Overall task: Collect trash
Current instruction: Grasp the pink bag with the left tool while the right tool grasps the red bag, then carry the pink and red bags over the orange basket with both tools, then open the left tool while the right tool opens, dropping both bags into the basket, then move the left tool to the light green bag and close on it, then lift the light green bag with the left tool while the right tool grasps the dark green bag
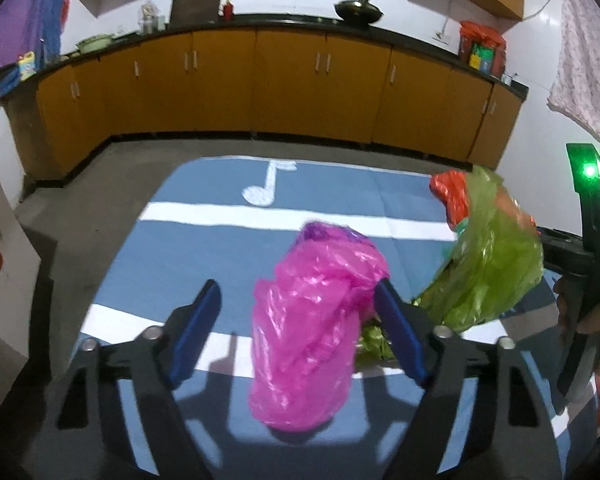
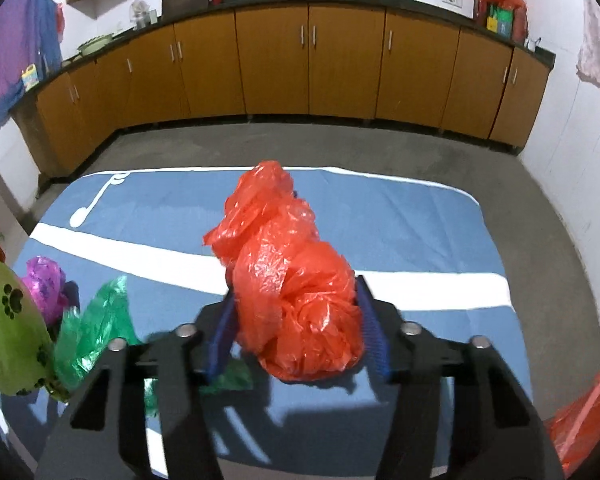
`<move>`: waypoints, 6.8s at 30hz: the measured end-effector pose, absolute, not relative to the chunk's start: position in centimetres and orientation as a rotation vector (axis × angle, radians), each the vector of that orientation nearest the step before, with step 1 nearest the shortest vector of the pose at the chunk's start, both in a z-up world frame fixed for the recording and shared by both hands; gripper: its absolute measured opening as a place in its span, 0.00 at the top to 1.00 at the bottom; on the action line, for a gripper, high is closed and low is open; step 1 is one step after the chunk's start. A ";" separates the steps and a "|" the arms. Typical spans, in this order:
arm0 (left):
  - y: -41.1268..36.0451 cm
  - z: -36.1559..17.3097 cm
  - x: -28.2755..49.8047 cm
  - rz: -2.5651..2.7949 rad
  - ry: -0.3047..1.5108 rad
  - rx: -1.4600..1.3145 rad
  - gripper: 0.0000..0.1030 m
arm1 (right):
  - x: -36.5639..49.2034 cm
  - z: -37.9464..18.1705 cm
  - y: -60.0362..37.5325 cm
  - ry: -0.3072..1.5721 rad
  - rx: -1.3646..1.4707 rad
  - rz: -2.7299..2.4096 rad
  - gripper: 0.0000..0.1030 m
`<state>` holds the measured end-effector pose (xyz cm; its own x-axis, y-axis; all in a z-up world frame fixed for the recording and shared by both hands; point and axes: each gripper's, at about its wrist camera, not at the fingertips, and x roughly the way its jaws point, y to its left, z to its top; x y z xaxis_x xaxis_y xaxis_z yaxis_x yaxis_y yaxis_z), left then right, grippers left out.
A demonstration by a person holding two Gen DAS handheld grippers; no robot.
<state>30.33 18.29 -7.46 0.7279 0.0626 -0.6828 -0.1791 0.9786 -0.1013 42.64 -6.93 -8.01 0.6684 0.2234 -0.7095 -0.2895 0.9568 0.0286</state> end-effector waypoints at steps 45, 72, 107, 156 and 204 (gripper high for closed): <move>4.7 0.6 18.8 -0.139 0.568 -0.098 0.79 | 19.5 -1.1 -23.0 0.588 0.066 0.032 0.69; -10.9 -0.7 19.4 -0.386 0.609 -0.017 0.79 | 14.4 -1.7 -31.8 0.551 0.121 -0.260 0.69; -21.9 -4.9 24.0 -0.558 0.704 0.010 0.50 | 15.6 -4.1 -37.3 0.564 0.330 -0.299 0.45; 9.7 -8.0 31.1 0.119 0.730 0.028 0.15 | 19.8 -5.1 -24.6 0.673 0.122 -0.120 0.19; 21.3 -10.1 30.0 0.241 0.828 -0.168 0.77 | 36.5 -5.9 -0.1 0.695 -0.082 0.369 0.21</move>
